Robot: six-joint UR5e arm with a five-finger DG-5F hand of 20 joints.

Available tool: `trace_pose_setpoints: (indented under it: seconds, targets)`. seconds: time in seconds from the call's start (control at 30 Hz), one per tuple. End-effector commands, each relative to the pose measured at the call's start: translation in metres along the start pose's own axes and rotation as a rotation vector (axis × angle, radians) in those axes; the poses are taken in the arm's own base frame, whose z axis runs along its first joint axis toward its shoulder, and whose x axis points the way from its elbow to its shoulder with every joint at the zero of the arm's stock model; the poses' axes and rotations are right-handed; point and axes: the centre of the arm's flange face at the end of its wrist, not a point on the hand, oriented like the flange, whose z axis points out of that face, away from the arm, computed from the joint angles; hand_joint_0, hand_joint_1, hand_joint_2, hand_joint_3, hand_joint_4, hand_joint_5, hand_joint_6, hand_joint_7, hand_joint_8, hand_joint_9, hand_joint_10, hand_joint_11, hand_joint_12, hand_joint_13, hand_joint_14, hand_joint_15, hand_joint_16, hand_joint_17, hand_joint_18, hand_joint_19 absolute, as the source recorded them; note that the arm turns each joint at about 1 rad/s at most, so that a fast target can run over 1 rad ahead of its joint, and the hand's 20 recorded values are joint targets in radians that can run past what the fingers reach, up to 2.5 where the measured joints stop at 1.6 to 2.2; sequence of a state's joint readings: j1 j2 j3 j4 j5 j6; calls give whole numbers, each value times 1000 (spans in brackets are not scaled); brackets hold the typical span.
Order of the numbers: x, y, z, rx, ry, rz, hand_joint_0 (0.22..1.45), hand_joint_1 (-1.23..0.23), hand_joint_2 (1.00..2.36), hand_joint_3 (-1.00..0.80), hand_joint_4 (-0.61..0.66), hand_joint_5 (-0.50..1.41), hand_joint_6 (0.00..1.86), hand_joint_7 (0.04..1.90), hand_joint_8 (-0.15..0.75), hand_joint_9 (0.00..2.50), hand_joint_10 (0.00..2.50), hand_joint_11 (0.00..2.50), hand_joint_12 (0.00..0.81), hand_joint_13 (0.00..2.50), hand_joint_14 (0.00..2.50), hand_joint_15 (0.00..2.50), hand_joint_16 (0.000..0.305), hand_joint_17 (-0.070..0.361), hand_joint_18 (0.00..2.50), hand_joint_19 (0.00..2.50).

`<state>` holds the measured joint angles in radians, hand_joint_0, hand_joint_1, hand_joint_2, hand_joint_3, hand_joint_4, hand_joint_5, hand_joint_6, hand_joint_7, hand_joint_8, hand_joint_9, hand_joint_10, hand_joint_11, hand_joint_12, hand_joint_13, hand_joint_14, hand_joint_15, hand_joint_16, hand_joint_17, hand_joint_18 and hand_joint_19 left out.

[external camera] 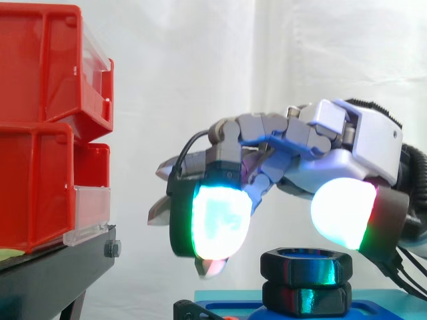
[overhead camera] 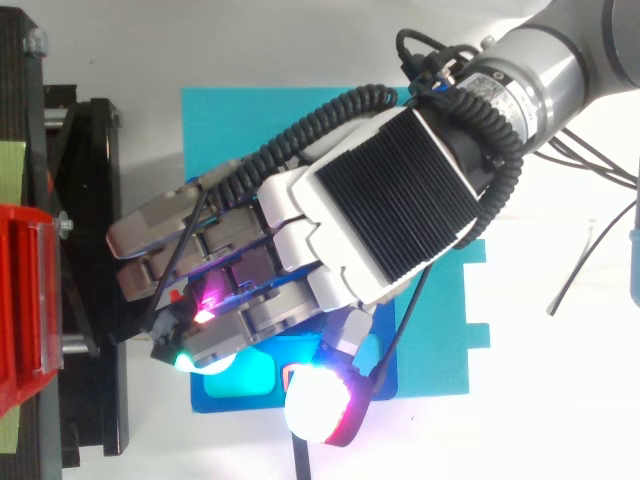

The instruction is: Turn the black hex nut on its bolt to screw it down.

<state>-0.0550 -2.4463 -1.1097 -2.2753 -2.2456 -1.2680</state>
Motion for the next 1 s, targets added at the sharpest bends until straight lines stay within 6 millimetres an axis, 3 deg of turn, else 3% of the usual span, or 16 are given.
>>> trace_pose_setpoints:
  seconds: [0.0, 0.07, 0.2, 0.97]
  targets:
    - [7, 1, -1, 3, 3, -1, 537, -377, 1000, -500, 167, -51, 502, 1257, 243, 1009, 13, 329, 291, 593, 6, 157, 34, 76, 329, 205]
    - [7, 2, 0, 2, 4, -1, 537, -376, 1000, -500, 148, -42, 501, 1318, 242, 1010, 12, 321, 291, 591, 6, 157, 34, 76, 328, 204]
    - [7, 2, -1, 1, 6, 3, 537, -381, 1000, -500, 135, -40, 613, 1230, 242, 1049, 13, 343, 289, 603, 6, 162, 34, 77, 332, 203]
    - [6, -7, -15, -12, 20, -3, 538, -379, 1000, -500, 147, -37, 584, 1275, 240, 1051, 13, 332, 291, 620, 6, 170, 34, 77, 341, 212]
